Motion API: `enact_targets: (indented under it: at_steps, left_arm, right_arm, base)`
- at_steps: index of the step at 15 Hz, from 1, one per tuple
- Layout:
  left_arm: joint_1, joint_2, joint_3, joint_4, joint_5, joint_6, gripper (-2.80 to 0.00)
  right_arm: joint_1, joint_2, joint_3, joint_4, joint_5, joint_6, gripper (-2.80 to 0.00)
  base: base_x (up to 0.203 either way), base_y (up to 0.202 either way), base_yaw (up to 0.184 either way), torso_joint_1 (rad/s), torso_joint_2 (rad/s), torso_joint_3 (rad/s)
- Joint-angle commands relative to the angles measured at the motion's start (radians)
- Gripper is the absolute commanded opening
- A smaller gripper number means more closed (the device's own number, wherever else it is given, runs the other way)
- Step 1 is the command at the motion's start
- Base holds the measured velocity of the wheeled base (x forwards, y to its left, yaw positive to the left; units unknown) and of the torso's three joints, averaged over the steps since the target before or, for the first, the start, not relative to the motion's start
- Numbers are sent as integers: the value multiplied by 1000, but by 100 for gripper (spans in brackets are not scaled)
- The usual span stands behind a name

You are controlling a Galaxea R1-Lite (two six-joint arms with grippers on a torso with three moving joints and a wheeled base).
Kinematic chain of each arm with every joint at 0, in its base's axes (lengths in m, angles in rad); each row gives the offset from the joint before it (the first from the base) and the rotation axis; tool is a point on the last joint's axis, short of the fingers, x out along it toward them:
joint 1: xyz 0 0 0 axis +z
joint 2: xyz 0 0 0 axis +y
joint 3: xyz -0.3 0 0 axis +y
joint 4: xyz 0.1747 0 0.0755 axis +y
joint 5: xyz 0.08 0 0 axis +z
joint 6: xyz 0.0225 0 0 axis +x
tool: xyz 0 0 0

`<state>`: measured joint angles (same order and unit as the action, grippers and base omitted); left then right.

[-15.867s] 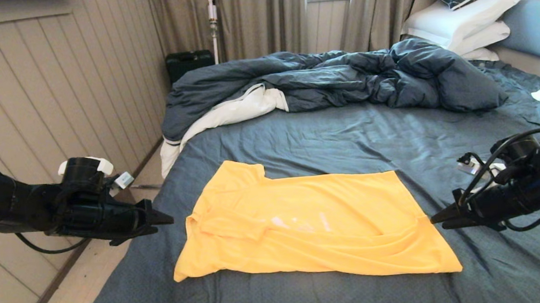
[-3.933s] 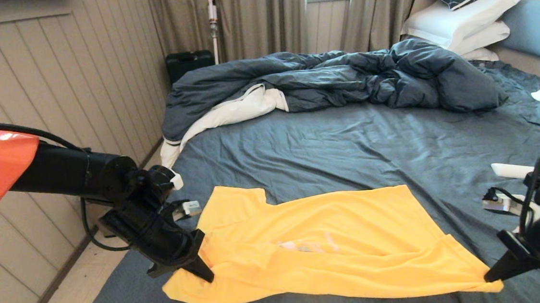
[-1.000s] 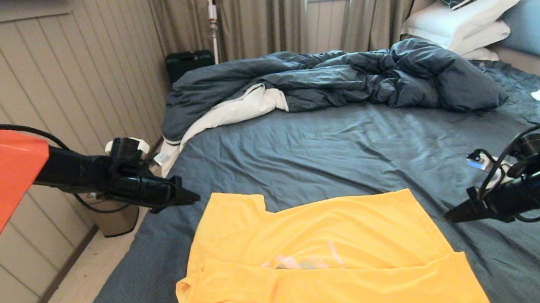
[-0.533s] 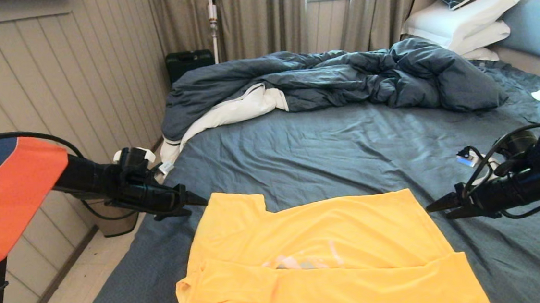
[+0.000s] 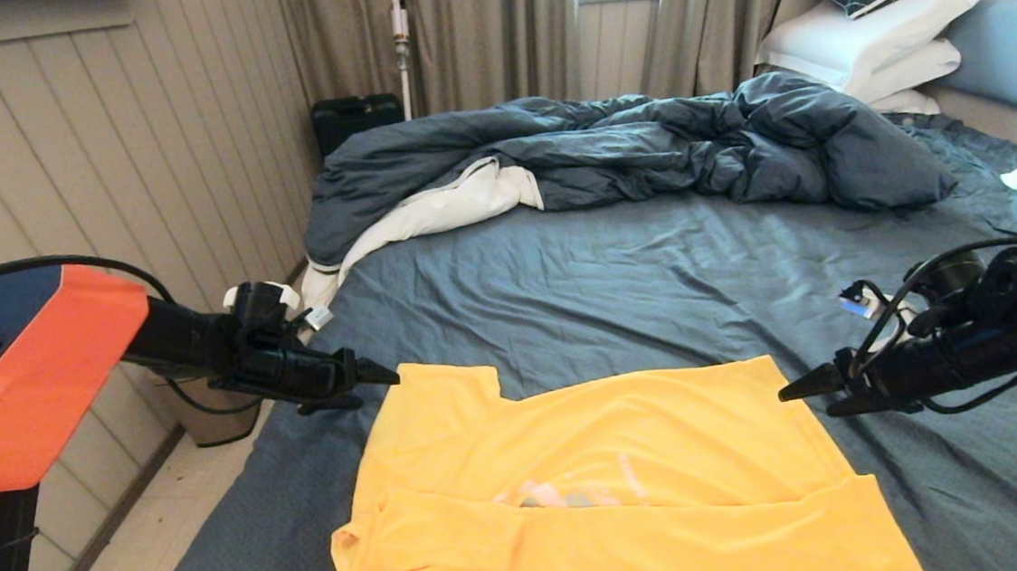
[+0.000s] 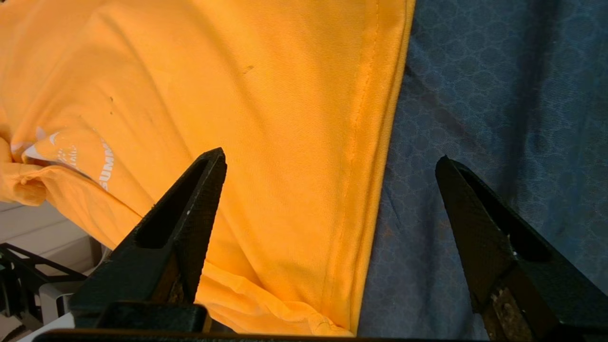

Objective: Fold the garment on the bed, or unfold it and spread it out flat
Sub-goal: Fold the yellow T-shirt

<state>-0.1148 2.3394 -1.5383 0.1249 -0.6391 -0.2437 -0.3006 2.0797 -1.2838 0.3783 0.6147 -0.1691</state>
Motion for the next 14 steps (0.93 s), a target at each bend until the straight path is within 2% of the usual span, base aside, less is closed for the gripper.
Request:
enact_targets:
  at_steps: [1, 8, 14]
  left_arm:
    - [-3, 4, -2, 2, -4, -2, 0]
    - [-112, -29, 50, 1, -8, 4, 0]
    - [-121, -55, 79, -6, -7, 11, 0]
  right_arm:
    - [-2, 10, 1, 1, 4, -3, 0]
    - [5, 20, 1, -1, -3, -15, 0]
    - [35, 25, 1, -1, -3, -6, 0]
  base:
    - [0, 0, 0, 0, 0, 0]
    - [0, 0, 0, 0, 0, 0]
    - [0, 0, 0, 0, 0, 0]
